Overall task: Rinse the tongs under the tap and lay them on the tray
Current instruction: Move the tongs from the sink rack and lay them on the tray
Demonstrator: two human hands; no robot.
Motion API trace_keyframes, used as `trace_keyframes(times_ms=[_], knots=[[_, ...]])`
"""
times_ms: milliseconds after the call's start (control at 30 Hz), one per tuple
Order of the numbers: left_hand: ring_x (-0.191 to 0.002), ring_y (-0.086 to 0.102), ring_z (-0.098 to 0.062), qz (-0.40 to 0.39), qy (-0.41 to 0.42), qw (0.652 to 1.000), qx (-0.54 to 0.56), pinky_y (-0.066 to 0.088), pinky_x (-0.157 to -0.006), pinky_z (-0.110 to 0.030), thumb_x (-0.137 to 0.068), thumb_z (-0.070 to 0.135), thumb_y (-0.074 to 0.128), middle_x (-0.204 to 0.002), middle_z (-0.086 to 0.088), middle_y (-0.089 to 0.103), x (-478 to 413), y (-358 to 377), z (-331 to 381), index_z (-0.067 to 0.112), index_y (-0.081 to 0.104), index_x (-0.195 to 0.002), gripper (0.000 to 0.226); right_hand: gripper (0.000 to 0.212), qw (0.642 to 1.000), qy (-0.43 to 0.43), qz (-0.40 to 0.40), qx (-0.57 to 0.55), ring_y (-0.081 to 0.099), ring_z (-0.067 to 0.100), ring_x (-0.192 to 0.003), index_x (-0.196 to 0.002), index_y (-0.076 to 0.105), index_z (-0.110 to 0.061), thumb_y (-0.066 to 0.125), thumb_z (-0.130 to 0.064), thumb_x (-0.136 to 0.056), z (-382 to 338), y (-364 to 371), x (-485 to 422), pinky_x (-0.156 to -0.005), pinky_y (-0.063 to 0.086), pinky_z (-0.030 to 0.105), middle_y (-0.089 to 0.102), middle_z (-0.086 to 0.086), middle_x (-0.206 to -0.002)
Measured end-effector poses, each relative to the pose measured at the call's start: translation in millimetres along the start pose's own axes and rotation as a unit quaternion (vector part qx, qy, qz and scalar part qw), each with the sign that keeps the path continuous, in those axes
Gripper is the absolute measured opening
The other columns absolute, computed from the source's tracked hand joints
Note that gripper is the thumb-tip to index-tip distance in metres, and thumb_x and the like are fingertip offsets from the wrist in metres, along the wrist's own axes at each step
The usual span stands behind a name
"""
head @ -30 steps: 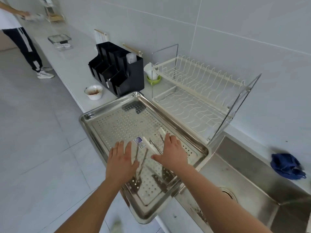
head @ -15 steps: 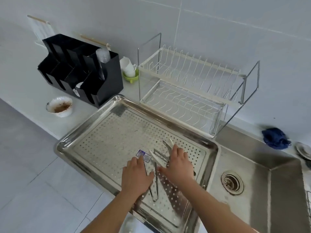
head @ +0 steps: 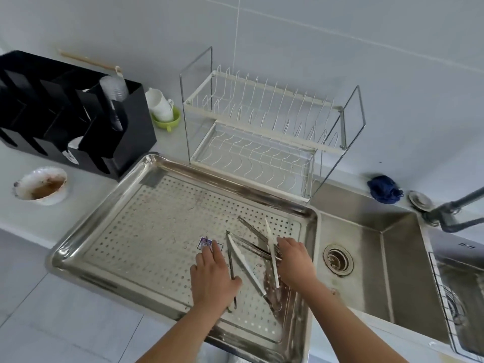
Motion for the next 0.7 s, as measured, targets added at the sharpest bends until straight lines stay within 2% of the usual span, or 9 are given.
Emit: trace_keyframes(times_ms=[67,167,267,400,533,600,700], knots=[[-0.12,0.045,-0.024,0.0,-0.004,1.0,0.013,0.049,-0.094,-0.033,-0.078,0.054,0.066,-0.141,-0.012,0.042,-3,-4,-5,0.002,0.015,-0.156,0.107,0.064,1.0,-0.007,-0.021,0.003,0.046,0.028,-0.129,-0.144,0.049,-0.018,0.045,0.007,-0.085,1,6,-4,-0.106,0.045,0.037,0.054,0.002,-0.142],[-0.119,0.046,-0.023,-0.004,-0.013,1.0,0.026,0.05,-0.092,-0.028,-0.083,0.041,0.069,-0.136,-0.011,0.046,-11,-12,-20,0.004,0.014,-0.157,0.099,0.049,1.0,-0.017,-0.003,0.009,0.048,0.025,-0.12,-0.136,0.054,-0.022,0.054,-0.005,-0.09,3,7,-8,-0.095,0.05,0.035,0.055,0.001,-0.131],[-0.117,0.048,-0.021,-0.007,-0.025,0.999,0.029,0.05,-0.09,-0.026,-0.087,0.034,0.067,-0.132,-0.01,0.048,-19,-21,-35,0.006,0.02,-0.155,0.088,0.036,0.999,-0.038,0.0,0.001,0.051,0.021,-0.109,-0.125,0.058,-0.022,0.062,-0.018,-0.09,3,9,-11,-0.084,0.05,0.032,0.054,-0.001,-0.114],[-0.111,0.05,-0.021,-0.017,-0.037,0.999,0.033,0.05,-0.085,-0.027,-0.088,0.029,0.068,-0.125,-0.009,0.05,-35,-29,-55,0.01,0.033,-0.149,0.073,0.021,0.999,-0.044,-0.001,0.002,0.053,0.02,-0.096,-0.109,0.063,-0.016,0.066,-0.029,-0.092,5,9,-19,-0.078,0.048,0.03,0.044,-0.004,-0.096],[-0.107,0.051,-0.019,-0.014,-0.046,0.998,0.036,0.049,-0.084,-0.025,-0.087,0.031,0.069,-0.121,-0.008,0.051,-47,-36,-74,0.011,0.041,-0.143,0.066,0.013,0.999,0.015,0.031,-0.027,0.054,0.019,-0.095,-0.095,0.062,-0.015,0.066,-0.027,-0.092,12,-1,-21,-0.083,0.053,0.031,0.049,-0.002,-0.095],[-0.107,0.052,-0.019,-0.012,-0.038,0.999,0.036,0.051,-0.084,-0.026,-0.086,0.033,0.071,-0.121,-0.007,0.051,-55,-40,-85,0.012,0.043,-0.141,0.066,0.011,0.996,0.049,0.06,-0.038,0.055,0.019,-0.103,-0.099,0.064,-0.015,0.065,-0.024,-0.092,16,-10,-20,-0.089,0.053,0.032,0.053,-0.002,-0.1],[-0.106,0.052,-0.018,-0.024,-0.007,0.999,0.031,0.051,-0.079,-0.026,-0.085,0.035,0.072,-0.117,-0.005,0.049,-69,-42,-97,0.015,0.045,-0.137,0.063,0.018,0.987,0.097,0.114,-0.05,0.055,0.02,-0.107,-0.107,0.065,-0.016,0.066,-0.027,-0.093,20,-27,-11,-0.088,0.055,0.034,0.057,-0.001,-0.107]])
Point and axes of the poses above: each hand's wrist, its own x-axis away from the middle knuckle, its own y-axis out of the palm, z = x × y, the point moved 10 cm from there along -x, towards the middle knuckle
